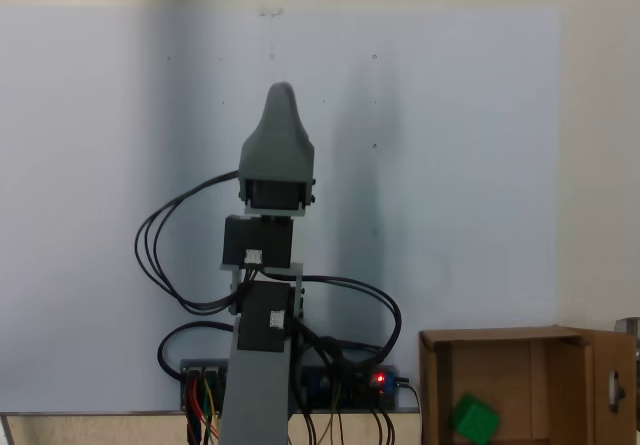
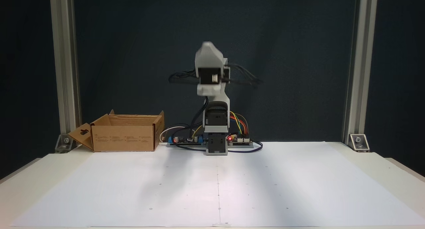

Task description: Grasp a green dice and put it in the bin.

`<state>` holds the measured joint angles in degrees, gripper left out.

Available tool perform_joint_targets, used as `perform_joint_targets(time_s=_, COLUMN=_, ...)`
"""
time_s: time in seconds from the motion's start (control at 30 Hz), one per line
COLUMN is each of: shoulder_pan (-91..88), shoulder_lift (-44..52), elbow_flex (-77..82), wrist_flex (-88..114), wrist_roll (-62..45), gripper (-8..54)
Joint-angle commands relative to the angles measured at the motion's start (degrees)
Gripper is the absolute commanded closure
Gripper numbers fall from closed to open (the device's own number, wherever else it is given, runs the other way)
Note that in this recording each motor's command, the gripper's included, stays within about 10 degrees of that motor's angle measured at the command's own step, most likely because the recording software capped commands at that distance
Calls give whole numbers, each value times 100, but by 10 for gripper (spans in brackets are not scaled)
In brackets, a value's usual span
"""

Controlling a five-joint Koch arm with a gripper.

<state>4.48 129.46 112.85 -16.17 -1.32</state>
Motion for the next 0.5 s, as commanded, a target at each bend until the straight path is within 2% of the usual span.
perform_joint_targets(time_s=0.0, shoulder_pan=-9, shoulder_lift=668, elbow_flex=105, wrist_flex=-956, wrist_roll=-422, gripper=-11)
perform_joint_targets(time_s=0.47, shoulder_pan=-18, shoulder_lift=668, elbow_flex=1934, wrist_flex=-2705, wrist_roll=-668, gripper=16)
